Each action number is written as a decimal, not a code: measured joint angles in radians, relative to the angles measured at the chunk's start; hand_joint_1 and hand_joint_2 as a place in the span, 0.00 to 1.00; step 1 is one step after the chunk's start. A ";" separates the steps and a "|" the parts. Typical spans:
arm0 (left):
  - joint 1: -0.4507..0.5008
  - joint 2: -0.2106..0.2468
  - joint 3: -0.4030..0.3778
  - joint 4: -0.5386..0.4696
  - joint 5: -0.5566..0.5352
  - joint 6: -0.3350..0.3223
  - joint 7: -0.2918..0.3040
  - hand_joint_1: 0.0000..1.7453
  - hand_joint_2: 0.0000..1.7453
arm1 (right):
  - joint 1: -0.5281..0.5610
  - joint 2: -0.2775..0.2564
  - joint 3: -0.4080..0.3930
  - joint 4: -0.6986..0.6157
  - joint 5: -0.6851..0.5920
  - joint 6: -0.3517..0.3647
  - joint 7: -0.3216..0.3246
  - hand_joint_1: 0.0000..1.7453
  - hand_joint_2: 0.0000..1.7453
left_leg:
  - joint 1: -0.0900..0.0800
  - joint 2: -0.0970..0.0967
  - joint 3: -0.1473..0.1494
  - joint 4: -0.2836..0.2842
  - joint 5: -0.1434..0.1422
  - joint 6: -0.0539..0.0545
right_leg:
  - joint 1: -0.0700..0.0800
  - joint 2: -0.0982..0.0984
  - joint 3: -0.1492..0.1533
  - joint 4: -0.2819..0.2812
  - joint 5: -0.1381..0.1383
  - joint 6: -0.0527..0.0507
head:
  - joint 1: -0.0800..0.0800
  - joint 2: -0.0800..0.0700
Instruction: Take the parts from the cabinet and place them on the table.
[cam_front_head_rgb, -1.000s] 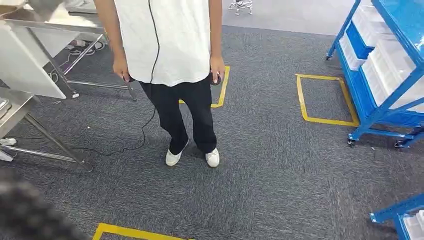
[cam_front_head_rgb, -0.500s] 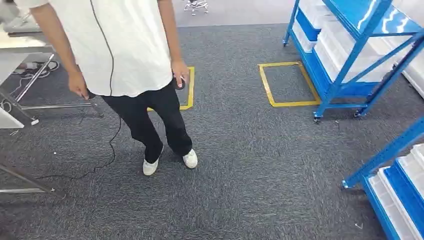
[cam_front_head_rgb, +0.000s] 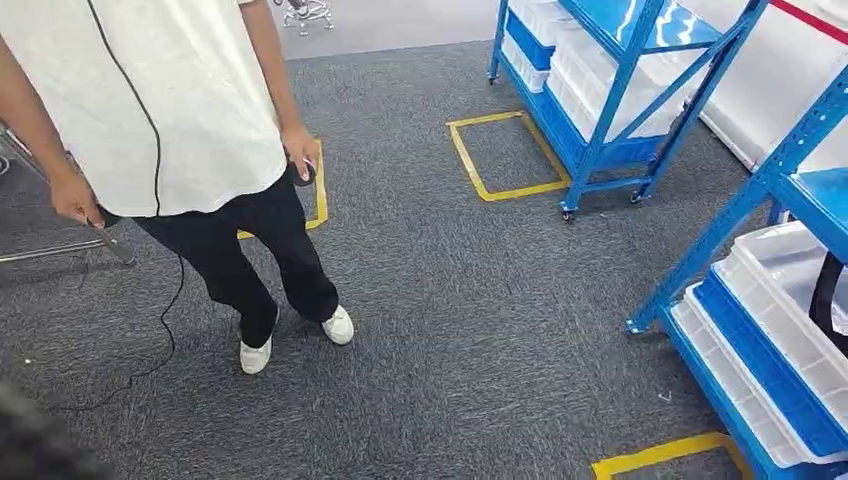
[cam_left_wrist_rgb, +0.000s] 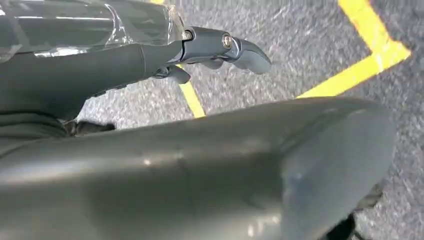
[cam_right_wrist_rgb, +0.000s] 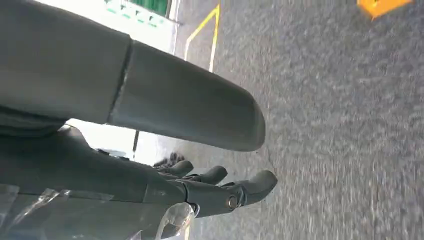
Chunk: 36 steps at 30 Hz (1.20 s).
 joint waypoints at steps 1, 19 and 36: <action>0.004 0.000 0.000 0.000 0.001 -0.001 0.000 0.00 0.00 | 0.000 0.000 0.000 0.000 -0.001 0.001 0.000 0.00 0.00 | -0.002 0.015 0.000 0.000 0.001 0.002 | 0.001 -0.021 -0.039 0.089 -0.049 0.004 | 0.001 0.000; 0.019 -0.006 0.002 0.000 0.010 0.004 0.006 0.00 0.00 | -0.009 -0.005 0.000 0.000 -0.011 -0.001 0.003 0.00 0.00 | 0.000 0.025 -0.139 0.348 -0.188 -0.061 | 0.008 -0.016 0.048 -0.071 0.039 -0.054 | -0.003 0.000; 0.024 -0.008 0.003 0.000 0.007 0.003 0.011 0.00 0.00 | -0.002 -0.004 0.000 0.002 -0.022 -0.001 0.004 0.00 0.00 | -0.008 0.069 -0.007 -0.012 0.013 0.002 | -0.006 -0.040 -0.107 0.254 -0.103 0.010 | 0.002 0.000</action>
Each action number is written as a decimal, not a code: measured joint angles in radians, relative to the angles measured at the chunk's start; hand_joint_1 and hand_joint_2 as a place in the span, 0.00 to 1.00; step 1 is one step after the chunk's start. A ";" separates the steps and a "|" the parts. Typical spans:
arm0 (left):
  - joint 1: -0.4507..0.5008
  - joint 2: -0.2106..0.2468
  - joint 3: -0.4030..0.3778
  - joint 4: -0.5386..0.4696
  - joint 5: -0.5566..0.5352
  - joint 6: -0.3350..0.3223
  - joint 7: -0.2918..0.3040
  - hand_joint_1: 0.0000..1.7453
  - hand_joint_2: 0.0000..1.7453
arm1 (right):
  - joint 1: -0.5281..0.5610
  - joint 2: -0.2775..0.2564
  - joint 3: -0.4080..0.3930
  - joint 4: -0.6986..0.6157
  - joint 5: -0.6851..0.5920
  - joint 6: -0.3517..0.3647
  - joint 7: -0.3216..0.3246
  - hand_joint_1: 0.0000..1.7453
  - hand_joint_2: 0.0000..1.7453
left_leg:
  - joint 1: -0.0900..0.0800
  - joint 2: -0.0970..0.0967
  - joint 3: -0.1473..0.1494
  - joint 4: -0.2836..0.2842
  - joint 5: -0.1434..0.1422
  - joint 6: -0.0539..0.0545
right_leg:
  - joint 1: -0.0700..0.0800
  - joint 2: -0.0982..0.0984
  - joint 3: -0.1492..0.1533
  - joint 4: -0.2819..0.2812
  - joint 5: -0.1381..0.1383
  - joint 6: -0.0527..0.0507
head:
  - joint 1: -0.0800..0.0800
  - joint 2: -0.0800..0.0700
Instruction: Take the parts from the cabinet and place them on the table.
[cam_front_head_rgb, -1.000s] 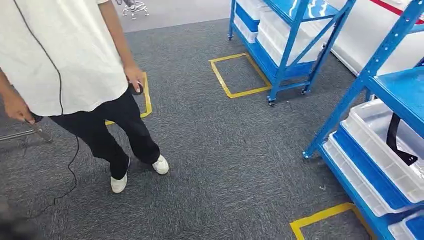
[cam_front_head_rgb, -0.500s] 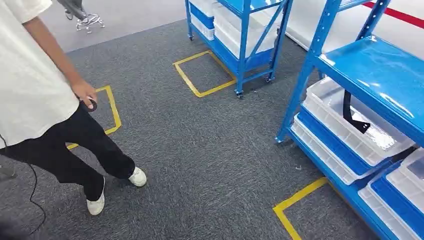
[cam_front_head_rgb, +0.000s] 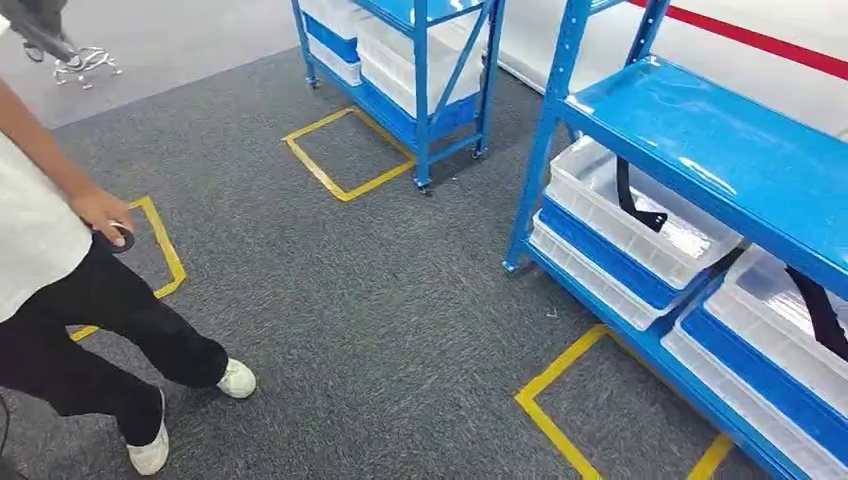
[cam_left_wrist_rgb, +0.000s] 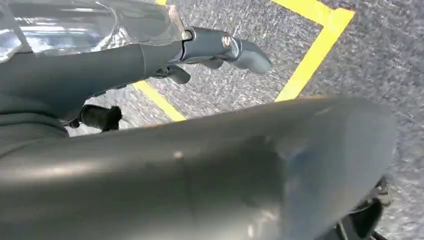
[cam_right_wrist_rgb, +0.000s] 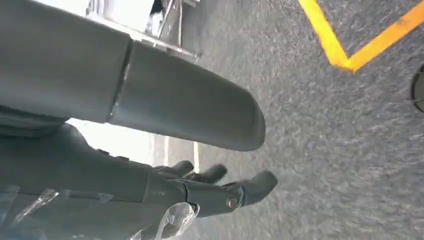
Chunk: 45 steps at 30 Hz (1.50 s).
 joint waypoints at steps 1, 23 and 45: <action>-0.001 0.000 0.000 0.000 -0.001 0.001 0.001 0.00 0.00 | 0.001 -0.001 0.000 0.000 0.000 0.000 0.000 0.00 0.00 | 0.003 0.012 0.001 0.001 -0.002 -0.003 | -0.005 -0.006 0.040 -0.069 0.037 0.006 | 0.000 0.000; -0.006 0.003 0.000 0.000 -0.029 -0.008 0.019 0.00 0.00 | 0.001 0.003 0.000 0.000 -0.017 -0.005 0.000 0.00 0.00 | -0.009 -0.121 0.003 0.019 -0.018 -0.020 | 0.000 0.140 0.139 -0.325 0.161 -0.020 | -0.004 0.000; -0.005 0.000 -0.001 0.000 -0.029 -0.005 0.018 0.00 0.00 | -0.003 -0.002 0.002 0.000 -0.019 -0.011 -0.002 0.00 0.00 | 0.005 -0.044 -0.149 0.368 -0.193 -0.062 | 0.007 0.024 0.157 -0.307 0.127 -0.063 | -0.005 0.000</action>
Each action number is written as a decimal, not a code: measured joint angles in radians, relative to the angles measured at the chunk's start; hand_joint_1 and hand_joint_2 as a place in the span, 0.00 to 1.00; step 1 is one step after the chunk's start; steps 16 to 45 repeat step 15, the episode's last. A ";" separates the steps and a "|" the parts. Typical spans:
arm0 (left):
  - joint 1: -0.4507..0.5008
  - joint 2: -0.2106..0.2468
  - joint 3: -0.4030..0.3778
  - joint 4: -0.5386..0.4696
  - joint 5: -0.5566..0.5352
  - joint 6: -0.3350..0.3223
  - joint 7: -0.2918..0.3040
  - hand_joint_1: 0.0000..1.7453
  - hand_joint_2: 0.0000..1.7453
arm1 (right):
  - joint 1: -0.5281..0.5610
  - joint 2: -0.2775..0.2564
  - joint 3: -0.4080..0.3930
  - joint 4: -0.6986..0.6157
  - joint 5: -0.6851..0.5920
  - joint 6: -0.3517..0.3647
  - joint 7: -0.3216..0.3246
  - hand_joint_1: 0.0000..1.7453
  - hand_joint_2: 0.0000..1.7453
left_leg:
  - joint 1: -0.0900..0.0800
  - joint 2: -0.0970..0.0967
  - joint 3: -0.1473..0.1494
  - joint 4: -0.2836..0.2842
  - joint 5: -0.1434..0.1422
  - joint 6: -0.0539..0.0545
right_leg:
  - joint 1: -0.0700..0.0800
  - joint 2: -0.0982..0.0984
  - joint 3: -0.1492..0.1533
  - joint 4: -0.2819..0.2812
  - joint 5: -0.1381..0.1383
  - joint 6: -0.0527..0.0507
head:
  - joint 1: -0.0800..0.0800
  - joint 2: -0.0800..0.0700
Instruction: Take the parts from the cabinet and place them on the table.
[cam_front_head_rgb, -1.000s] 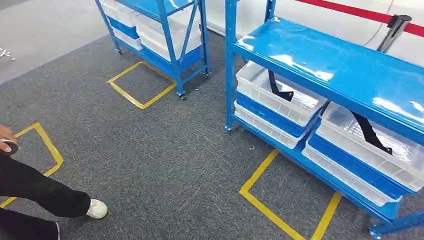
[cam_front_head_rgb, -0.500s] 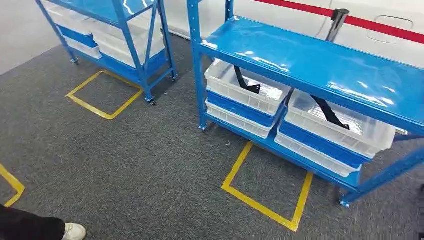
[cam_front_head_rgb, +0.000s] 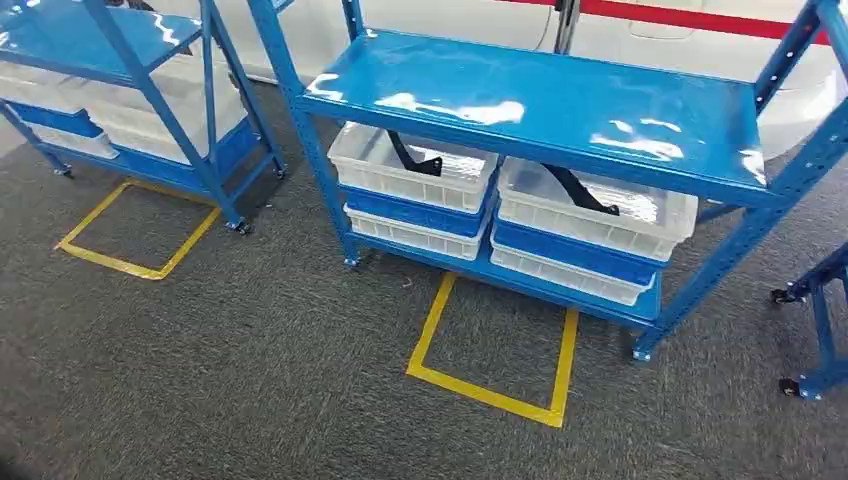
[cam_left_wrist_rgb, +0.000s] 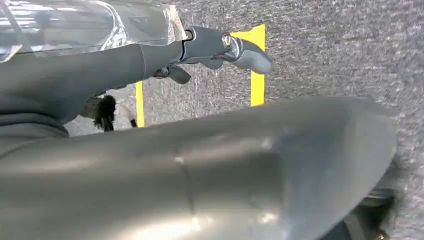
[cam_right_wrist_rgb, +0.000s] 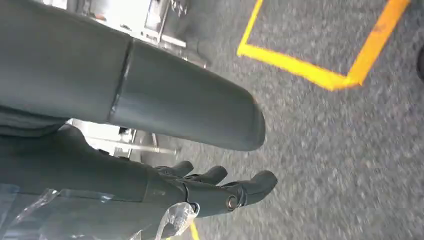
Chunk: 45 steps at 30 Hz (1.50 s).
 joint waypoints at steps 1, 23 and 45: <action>0.004 0.000 0.000 0.000 0.000 0.000 0.000 0.00 0.00 | 0.001 0.000 0.001 0.000 0.000 0.000 0.000 0.00 0.00 | 0.000 -0.001 -0.005 -0.001 0.019 0.004 | 0.003 0.017 0.000 0.000 0.001 -0.002 | 0.000 0.000; 0.001 0.000 -0.001 0.000 0.003 0.011 0.008 0.00 1.00 | -0.001 0.002 0.011 0.000 -0.011 0.000 -0.001 0.00 0.00 | -0.016 0.017 0.150 -0.390 0.219 0.071 | 0.000 -0.020 -0.142 0.289 -0.153 0.058 | 0.002 0.000; 0.001 0.000 -0.001 0.000 0.003 0.011 0.008 0.00 1.00 | -0.001 0.002 0.011 0.000 -0.011 0.000 -0.001 0.00 0.00 | -0.016 0.017 0.150 -0.390 0.219 0.071 | 0.000 -0.020 -0.142 0.289 -0.153 0.058 | 0.002 0.000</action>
